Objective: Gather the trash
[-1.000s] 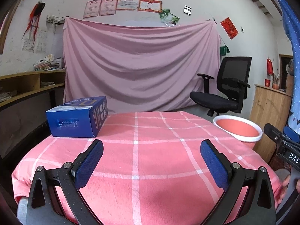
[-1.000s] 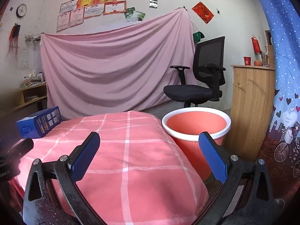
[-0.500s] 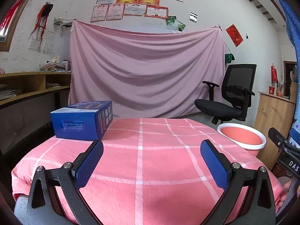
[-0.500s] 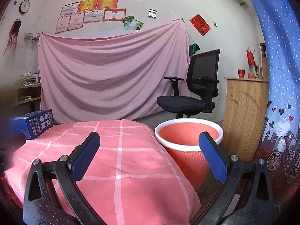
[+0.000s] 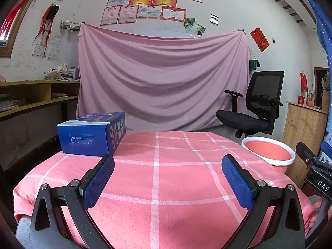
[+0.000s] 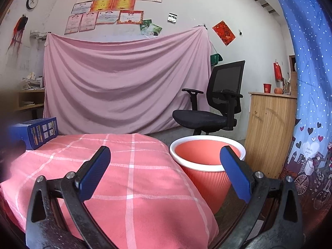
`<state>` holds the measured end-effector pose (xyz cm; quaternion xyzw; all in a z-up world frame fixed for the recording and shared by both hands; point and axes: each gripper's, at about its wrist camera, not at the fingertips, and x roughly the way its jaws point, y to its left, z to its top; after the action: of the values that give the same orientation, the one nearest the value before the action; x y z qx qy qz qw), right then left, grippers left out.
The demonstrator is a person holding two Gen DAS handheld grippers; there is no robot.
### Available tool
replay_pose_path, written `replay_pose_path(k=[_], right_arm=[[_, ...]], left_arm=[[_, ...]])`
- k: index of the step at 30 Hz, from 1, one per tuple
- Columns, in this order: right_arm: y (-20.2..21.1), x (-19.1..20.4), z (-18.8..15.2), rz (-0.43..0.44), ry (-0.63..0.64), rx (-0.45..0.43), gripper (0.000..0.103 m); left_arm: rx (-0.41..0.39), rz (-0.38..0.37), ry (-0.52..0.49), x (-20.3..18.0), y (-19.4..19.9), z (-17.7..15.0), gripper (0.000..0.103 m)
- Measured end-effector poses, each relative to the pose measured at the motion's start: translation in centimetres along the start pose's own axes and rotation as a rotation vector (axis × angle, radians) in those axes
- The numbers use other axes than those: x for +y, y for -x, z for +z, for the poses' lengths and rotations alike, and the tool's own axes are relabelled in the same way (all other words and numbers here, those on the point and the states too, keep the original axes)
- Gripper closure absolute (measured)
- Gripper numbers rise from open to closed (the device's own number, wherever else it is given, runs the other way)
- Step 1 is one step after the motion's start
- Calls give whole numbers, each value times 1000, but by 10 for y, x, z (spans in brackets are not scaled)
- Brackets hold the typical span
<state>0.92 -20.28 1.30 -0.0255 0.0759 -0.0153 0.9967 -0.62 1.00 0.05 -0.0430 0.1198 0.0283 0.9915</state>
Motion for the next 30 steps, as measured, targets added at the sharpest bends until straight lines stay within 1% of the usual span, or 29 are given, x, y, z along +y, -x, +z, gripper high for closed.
replay_pose_path(k=[30], right_arm=[[-2, -1, -1, 17, -9, 13, 0]], left_arm=[[11, 8, -5, -1, -2, -4, 2]])
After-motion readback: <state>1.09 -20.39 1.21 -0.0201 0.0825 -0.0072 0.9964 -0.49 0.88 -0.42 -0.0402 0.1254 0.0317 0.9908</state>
